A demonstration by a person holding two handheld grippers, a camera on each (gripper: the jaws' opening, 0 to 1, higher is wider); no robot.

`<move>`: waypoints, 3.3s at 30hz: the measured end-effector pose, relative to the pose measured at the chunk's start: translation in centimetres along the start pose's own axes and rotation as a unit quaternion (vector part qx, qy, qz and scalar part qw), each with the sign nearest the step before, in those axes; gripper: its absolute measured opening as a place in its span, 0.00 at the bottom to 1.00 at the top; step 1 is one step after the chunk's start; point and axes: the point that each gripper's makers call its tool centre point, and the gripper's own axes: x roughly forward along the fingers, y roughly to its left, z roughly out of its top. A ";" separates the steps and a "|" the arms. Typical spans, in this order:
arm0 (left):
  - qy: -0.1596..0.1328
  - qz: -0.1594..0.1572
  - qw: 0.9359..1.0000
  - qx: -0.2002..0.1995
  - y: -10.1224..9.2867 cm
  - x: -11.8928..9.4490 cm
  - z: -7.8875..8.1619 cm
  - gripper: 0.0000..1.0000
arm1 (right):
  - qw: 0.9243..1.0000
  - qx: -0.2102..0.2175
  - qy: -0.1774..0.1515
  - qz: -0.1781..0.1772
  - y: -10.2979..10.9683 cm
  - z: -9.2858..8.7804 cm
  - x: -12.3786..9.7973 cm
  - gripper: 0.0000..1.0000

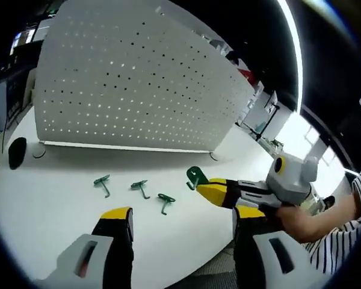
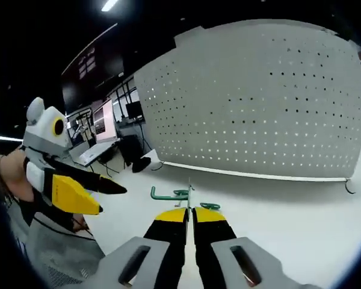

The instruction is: Insert the hook assembly into the mounting plate slot until the hook locks in place.

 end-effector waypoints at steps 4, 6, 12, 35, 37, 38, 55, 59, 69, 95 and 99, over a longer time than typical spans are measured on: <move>-0.009 -0.017 1.000 -0.015 -0.7 0.2 0.9 0.64 | 1.000 0.007 -0.016 0.011 0.9 0.8 -0.3 0.01; -0.009 -0.026 1.000 -0.008 -1.2 0.4 1.0 0.59 | 1.000 0.008 -0.018 0.015 1.2 1.0 -0.2 0.01; -0.006 -0.042 0.999 -0.014 -2.0 0.8 1.1 0.51 | 0.998 0.024 -0.038 0.039 2.2 1.6 -0.3 0.01; -0.041 -0.075 0.986 -0.145 -2.7 2.0 3.1 0.14 | 0.997 0.026 -0.064 0.044 2.8 2.8 -1.1 0.01; -0.042 -0.075 0.984 -0.153 -2.7 2.2 3.3 0.15 | 0.997 0.027 -0.068 0.041 2.6 3.0 -1.0 0.01; -0.041 -0.076 0.984 -0.155 -2.8 2.3 3.3 0.16 | 0.996 0.026 -0.069 0.040 2.6 3.1 -1.1 0.01; -0.042 -0.083 0.979 -0.180 -3.3 2.5 2.9 0.07 | 0.996 0.016 -0.076 0.042 2.9 3.4 -1.1 0.01; -0.050 -0.083 0.974 -0.205 -3.3 2.5 2.9 0.07 | 0.996 0.009 -0.079 0.041 3.0 3.4 -1.2 0.01; -0.061 -0.086 0.968 -0.228 -3.2 2.3 3.0 0.04 | 0.996 0.008 -0.074 0.046 3.3 3.2 -1.2 0.01; -0.069 -0.030 0.990 -0.123 -2.4 1.8 4.6 0.01 | 0.998 -0.031 -0.051 0.018 2.2 3.5 -3.0 0.31; -0.076 -0.003 0.993 -0.086 -1.8 1.6 5.1 0.01 | 0.998 -0.054 -0.036 0.002 1.2 3.0 -4.3 0.41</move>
